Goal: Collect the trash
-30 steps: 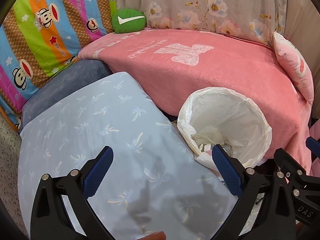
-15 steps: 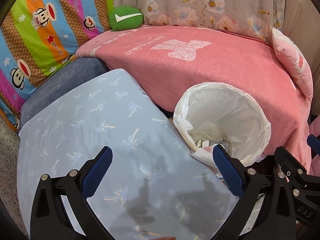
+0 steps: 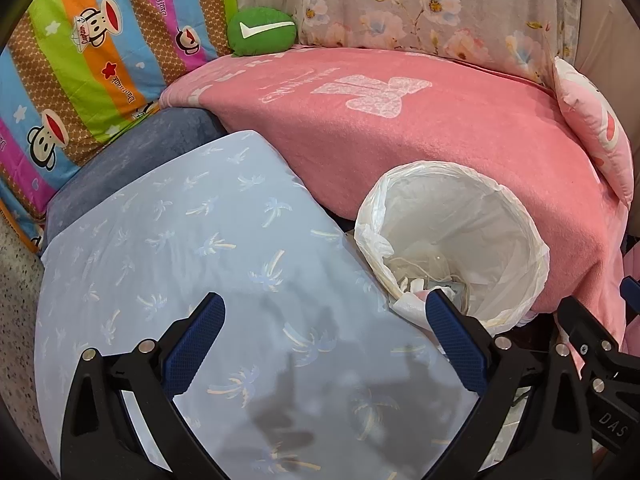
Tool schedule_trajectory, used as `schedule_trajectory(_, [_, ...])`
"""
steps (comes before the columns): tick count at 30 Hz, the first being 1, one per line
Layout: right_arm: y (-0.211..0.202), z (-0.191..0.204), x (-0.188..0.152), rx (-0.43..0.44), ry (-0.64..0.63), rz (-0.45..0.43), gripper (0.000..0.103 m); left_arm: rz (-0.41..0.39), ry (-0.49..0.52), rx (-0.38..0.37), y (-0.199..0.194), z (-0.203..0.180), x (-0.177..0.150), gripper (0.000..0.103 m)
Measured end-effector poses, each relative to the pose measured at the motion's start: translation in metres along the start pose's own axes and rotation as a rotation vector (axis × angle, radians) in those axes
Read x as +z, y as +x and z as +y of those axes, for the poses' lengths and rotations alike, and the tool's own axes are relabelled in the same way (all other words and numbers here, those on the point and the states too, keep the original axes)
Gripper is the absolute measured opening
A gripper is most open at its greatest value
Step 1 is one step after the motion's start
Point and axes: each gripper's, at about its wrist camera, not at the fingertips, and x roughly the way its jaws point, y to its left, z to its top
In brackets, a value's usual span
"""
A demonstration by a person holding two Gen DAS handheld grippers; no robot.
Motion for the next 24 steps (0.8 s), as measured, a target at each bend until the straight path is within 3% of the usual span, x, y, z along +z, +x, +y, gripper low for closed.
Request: schedule_trajectory(24, [0.0021,-0.0045,-0.0045,-0.001,0.002,0.006,0.097,0.010,0.013,0.012,0.0015,-0.0022,-0.0061,0.096])
